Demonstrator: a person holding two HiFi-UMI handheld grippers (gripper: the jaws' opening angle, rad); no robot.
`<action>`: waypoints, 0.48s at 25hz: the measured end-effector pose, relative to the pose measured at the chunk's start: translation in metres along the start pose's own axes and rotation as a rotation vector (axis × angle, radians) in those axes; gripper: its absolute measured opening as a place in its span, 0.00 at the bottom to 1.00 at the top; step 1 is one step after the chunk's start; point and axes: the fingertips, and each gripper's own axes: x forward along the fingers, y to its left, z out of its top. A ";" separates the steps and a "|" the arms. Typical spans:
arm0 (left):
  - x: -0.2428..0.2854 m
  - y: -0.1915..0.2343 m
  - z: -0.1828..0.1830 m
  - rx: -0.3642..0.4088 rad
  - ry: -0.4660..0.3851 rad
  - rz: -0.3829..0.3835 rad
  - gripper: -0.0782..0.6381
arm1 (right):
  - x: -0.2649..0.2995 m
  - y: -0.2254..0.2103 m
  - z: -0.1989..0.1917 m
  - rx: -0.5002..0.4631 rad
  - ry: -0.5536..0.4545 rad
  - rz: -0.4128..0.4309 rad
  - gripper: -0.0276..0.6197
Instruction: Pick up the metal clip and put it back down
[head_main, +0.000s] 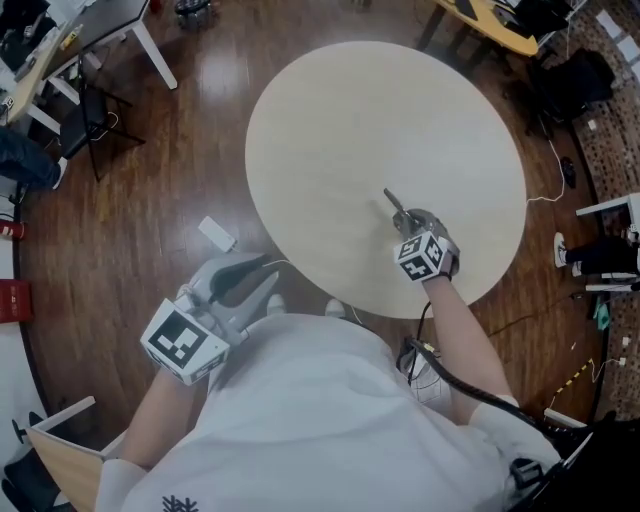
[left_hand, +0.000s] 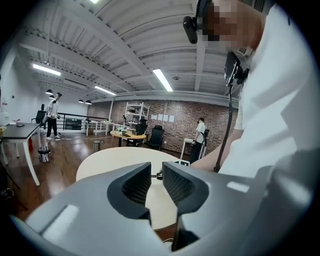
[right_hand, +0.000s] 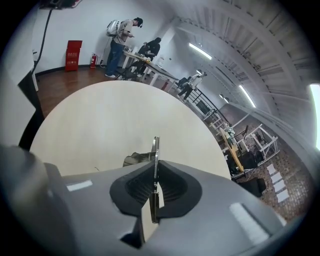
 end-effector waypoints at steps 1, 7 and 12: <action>0.001 -0.002 0.000 -0.006 0.000 0.010 0.20 | 0.005 0.003 -0.002 -0.007 0.003 0.003 0.05; 0.008 -0.014 0.002 -0.027 -0.006 0.072 0.20 | 0.018 0.016 -0.008 -0.051 0.002 0.013 0.05; 0.015 -0.022 0.002 -0.041 0.006 0.095 0.20 | 0.022 0.037 -0.013 -0.115 0.002 0.038 0.06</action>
